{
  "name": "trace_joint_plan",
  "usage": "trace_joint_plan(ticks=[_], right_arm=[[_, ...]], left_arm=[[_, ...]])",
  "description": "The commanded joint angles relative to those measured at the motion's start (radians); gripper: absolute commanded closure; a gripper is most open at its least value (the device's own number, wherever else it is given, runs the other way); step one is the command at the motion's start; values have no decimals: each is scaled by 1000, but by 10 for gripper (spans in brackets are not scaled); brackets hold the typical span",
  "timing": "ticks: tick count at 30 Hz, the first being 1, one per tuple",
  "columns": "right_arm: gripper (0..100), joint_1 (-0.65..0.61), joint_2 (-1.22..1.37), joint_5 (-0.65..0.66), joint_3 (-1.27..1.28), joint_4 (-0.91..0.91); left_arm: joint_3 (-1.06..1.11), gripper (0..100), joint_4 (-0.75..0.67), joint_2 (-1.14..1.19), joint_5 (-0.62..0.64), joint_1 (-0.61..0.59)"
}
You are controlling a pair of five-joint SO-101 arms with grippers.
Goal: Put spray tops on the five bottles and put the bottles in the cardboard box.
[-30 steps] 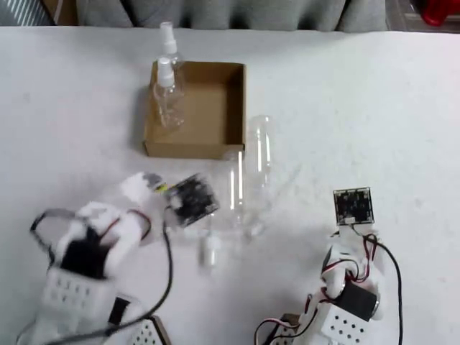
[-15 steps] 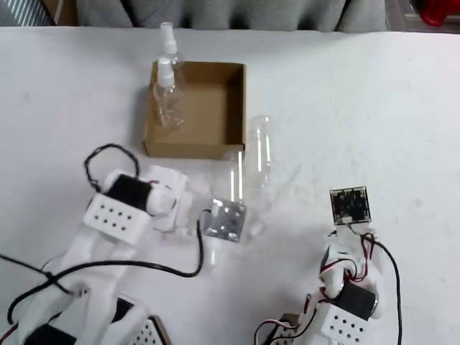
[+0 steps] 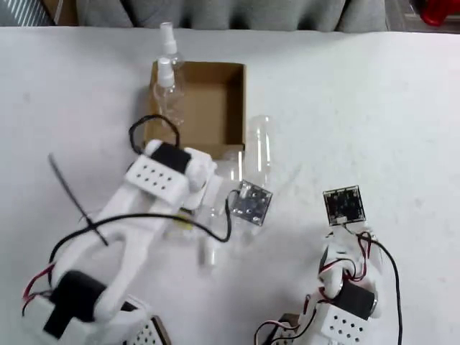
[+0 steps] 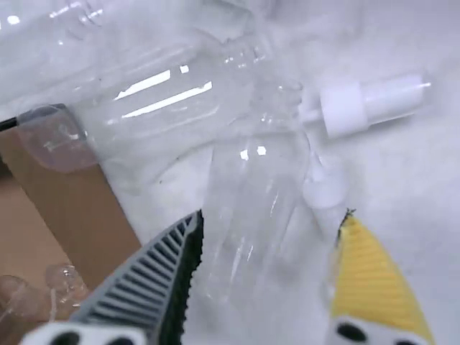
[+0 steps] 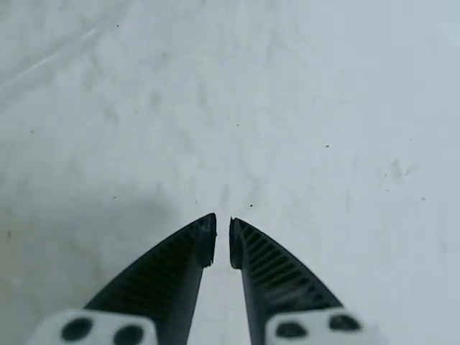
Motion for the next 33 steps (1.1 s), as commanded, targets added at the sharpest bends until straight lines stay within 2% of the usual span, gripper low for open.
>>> trace_joint_plan(ticks=[1,5,13,20,26,30,33], right_arm=[[981,-8,-7,17,9,2],[981,-8,-7,17,9,2],[981,-5,-7,17,9,2],[981,-4,-7,14,9,2],[981,-4,-7,14,9,2],[981,-4,-7,14,9,2],[981,-4,-7,15,9,2]], left_arm=[[-97,722,-2,30,23,13],[-106,721,-34,68,64,19],[-114,724,-43,177,66,53],[-106,729,-75,231,69,36],[-114,889,-72,265,132,21],[-107,895,-72,269,143,8],[-107,937,-72,271,213,1]])
